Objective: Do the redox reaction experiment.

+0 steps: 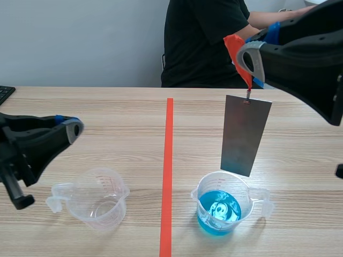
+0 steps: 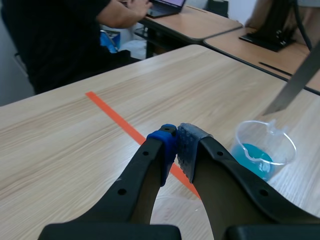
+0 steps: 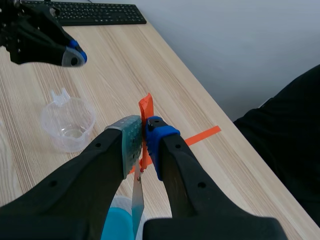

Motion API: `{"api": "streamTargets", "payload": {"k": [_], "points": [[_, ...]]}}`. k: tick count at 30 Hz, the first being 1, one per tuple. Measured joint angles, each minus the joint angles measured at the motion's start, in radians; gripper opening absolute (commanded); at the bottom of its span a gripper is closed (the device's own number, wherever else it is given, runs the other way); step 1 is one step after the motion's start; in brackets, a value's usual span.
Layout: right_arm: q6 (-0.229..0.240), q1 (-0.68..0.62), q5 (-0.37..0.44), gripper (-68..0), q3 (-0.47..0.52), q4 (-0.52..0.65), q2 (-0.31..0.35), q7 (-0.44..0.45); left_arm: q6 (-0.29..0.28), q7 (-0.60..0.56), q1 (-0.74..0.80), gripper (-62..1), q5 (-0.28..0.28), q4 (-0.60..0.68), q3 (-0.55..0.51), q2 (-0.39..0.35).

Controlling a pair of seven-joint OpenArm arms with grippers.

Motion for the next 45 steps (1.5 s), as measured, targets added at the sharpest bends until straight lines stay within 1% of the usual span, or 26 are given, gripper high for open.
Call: {"api": "streamTargets", "payload": {"k": [2, 5, 8, 10, 13, 16, 21, 24, 29, 34, 45], "points": [[0.0, 0.0, 0.0, -66.0, 0.0, 0.0, 0.0, 0.0, 0.0, -0.01, -0.023, -56.6, 0.049, 0.0, 0.06, 0.0], [0.0, 0.0, 0.003, -66.0, 0.0, 0.0, 0.0, 0.0, 0.0, -0.055, -0.052, -56.6, 0.109, 0.0, 0.15, 0.0], [0.0, 0.0, 0.008, -66.0, 0.0, 0.0, 0.0, 0.0, 0.0, -0.064, -0.093, -56.6, 0.187, 0.0, 0.232, 0.0], [0.0, 0.0, 0.008, -66.0, 0.0, 0.0, 0.0, 0.0, 0.0, -0.065, -0.122, -56.6, 0.22, 0.0, 0.273, 0.007], [0.0, 0.0, 0.012, -66.0, 0.0, 0.0, 0.0, 0.0, 0.0, -0.065, -0.163, -56.6, 0.249, 0.0, 0.318, 0.023], [0.0, 0.0, 0.019, -66.0, 0.0, 0.0, 0.0, 0.0, 0.0, -0.065, -0.198, -56.6, 0.287, -0.012, 0.35, 0.056], [0.0, 0.0, 0.042, -66.0, 0.0, 0.0, 0.0, 0.0, 0.0, -0.071, -0.231, -56.6, 0.342, -0.084, 0.412, 0.104], [0.0, 0.0, 0.042, -66.0, 0.0, 0.0, 0.0, 0.0, 0.0, -0.071, -0.243, -56.6, 0.343, -0.149, 0.444, 0.134], [0.0, 0.0, 0.043, -66.0, 0.0, 0.0, 0.0, 0.0, 0.0, -0.089, -0.268, -56.6, 0.343, -0.22, 0.447, 0.185], [0.0, 0.0, 0.053, -66.0, 0.0, 0.0, 0.0, 0.0, 0.0, -0.093, -0.28, -56.6, 0.342, -0.223, 0.446, 0.208], [0.0, 0.0, 0.053, -66.0, 0.0, 0.0, 0.0, 0.0, 0.0, -0.093, -0.28, -56.6, 0.342, -0.223, 0.446, 0.208]]}}
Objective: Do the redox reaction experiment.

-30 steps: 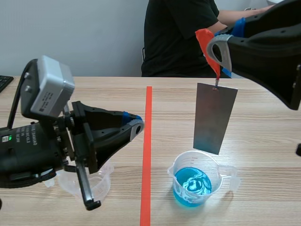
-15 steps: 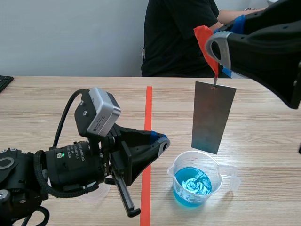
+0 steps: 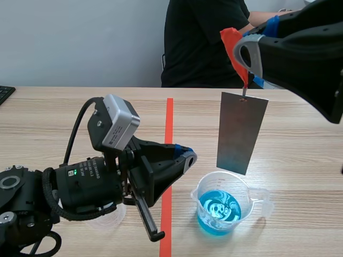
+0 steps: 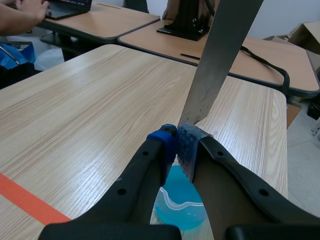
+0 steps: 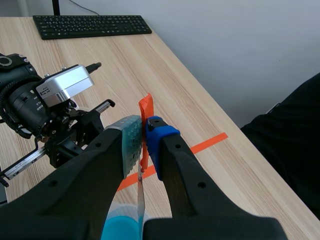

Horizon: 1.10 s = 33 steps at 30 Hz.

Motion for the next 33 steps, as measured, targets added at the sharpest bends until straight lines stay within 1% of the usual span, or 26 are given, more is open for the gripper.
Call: {"api": "streamTargets", "payload": {"k": [11, 16, 20, 22, 24, 26, 30, 31, 33], "points": [[0.0, 0.0, 0.0, -66.0, 0.0, 0.0, 0.0, 0.0, 0.0, 0.0, 0.0, -56.6, 0.0, 0.0, -0.001, 0.0], [0.0, 0.0, 0.0, -66.0, 0.0, 0.0, 0.0, 0.0, 0.0, 0.0, 0.005, -56.7, -0.001, 0.0, -0.05, -0.003], [0.0, 0.0, 0.0, -66.0, 0.0, 0.0, 0.0, 0.0, 0.0, 0.0, 0.043, -56.7, -0.012, 0.052, -0.095, -0.042], [0.0, 0.0, 0.0, -66.0, 0.0, 0.0, 0.0, 0.0, 0.0, 0.0, 0.086, -56.6, -0.014, 0.104, -0.128, -0.072], [0.0, 0.0, 0.0, -66.0, 0.0, 0.0, 0.0, 0.0, 0.0, 0.0, 0.138, -56.6, -0.04, 0.16, -0.172, -0.101], [0.0, 0.0, 0.0, -66.0, 0.0, 0.0, 0.0, 0.0, 0.0, 0.0, 0.194, -56.7, -0.055, 0.214, -0.225, -0.126], [0.0, 0.0, 0.0, -66.0, 0.0, 0.0, 0.0, 0.0, 0.0, 0.0, 0.312, -56.6, -0.064, 0.313, -0.352, -0.148], [0.0, 0.0, 0.0, -66.0, 0.0, 0.0, 0.0, 0.0, 0.0, 0.001, 0.344, -56.6, -0.075, 0.336, -0.387, -0.151], [0.0, 0.0, 0.0, -66.0, 0.0, 0.0, 0.0, 0.0, 0.0, 0.0, 0.409, -56.6, -0.116, 0.38, -0.46, -0.153]]}}
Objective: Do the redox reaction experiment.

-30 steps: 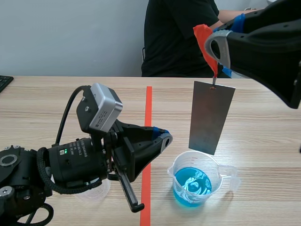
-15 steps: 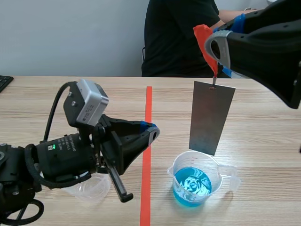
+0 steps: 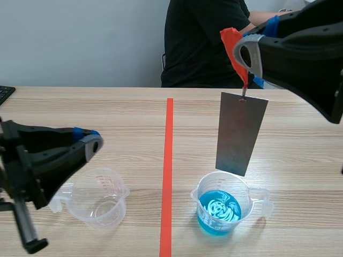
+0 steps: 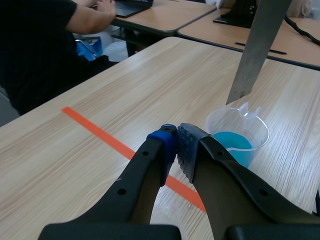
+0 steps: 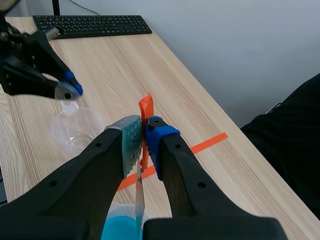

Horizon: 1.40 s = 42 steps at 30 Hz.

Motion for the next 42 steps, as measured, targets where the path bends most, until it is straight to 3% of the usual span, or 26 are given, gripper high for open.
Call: {"api": "streamTargets", "payload": {"k": [9, 16, 24, 31, 42], "points": [[0.0, 0.0, 0.0, -66.0, 0.0, 0.0, 0.0, -0.013, 0.0, 0.001, 0.286, -56.6, -0.092, 0.175, -0.281, 0.003], [0.0, 0.0, 0.0, -66.0, 0.0, 0.0, 0.0, -0.026, 0.0, 0.0, 0.38, -56.6, -0.171, 0.233, -0.447, 0.087], [0.0, 0.0, -0.003, -66.0, -0.021, 0.0, 0.0, -0.026, 0.0, 0.0, 0.374, -56.6, -0.174, 0.23, -0.458, 0.1], [0.0, 0.0, -0.115, -66.0, -0.126, -0.056, 0.0, 0.033, 0.0, 0.0, 0.372, -56.6, -0.174, 0.23, -0.458, 0.1], [0.0, 0.0, -0.239, -66.0, -0.188, -0.159, -0.008, 0.128, 0.0, 0.001, 0.372, -56.6, -0.174, 0.23, -0.458, 0.1]]}}
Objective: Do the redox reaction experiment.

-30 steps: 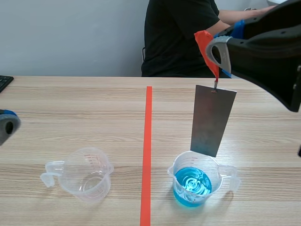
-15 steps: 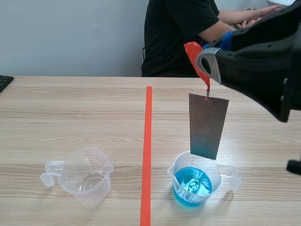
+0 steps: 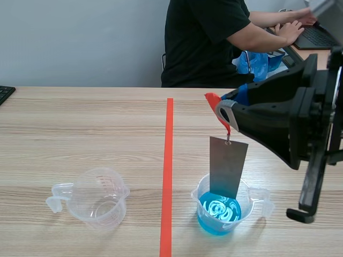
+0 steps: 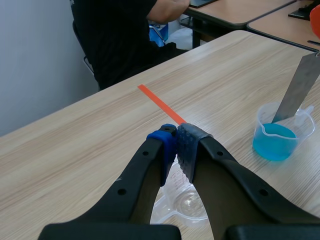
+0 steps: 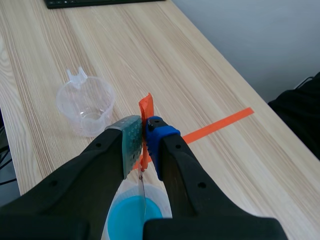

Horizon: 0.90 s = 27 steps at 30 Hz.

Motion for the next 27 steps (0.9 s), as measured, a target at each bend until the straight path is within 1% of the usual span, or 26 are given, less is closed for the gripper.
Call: {"api": "streamTargets", "payload": {"k": [3, 8, 14, 15, 17, 20, 27], "points": [[0.0, 0.0, -0.021, -66.0, -0.011, -0.061, 0.0, 0.043, 0.0, 0.0, 0.0, -56.6, 0.0, 0.0, 0.0, 0.0], [0.0, 0.001, -0.085, -66.0, -0.034, -0.151, 0.0, 0.114, 0.0, 0.0, 0.0, -56.6, 0.0, 0.0, 0.0, 0.0], [0.0, 0.036, -0.129, -66.0, -0.061, -0.251, 0.0, 0.163, 0.0, 0.0, 0.0, -56.6, 0.0, 0.0, 0.0, 0.0], [-0.001, 0.04, -0.129, -66.0, -0.066, -0.266, 0.0, 0.163, 0.0, 0.0, 0.0, -56.6, 0.0, 0.0, 0.0, 0.0], [-0.002, 0.043, -0.13, -66.0, -0.077, -0.295, 0.0, 0.193, 0.0, 0.0, 0.0, -56.6, 0.0, 0.0, 0.0, 0.0], [-0.002, 0.043, -0.137, -66.0, -0.089, -0.313, 0.0, 0.219, 0.0, 0.0, 0.0, -56.6, 0.0, 0.0, 0.0, 0.0], [-0.002, 0.045, -0.141, -66.0, -0.093, -0.313, 0.0, 0.222, 0.0, 0.0, -0.013, -56.6, 0.0, 0.0, 0.0, 0.0]]}}
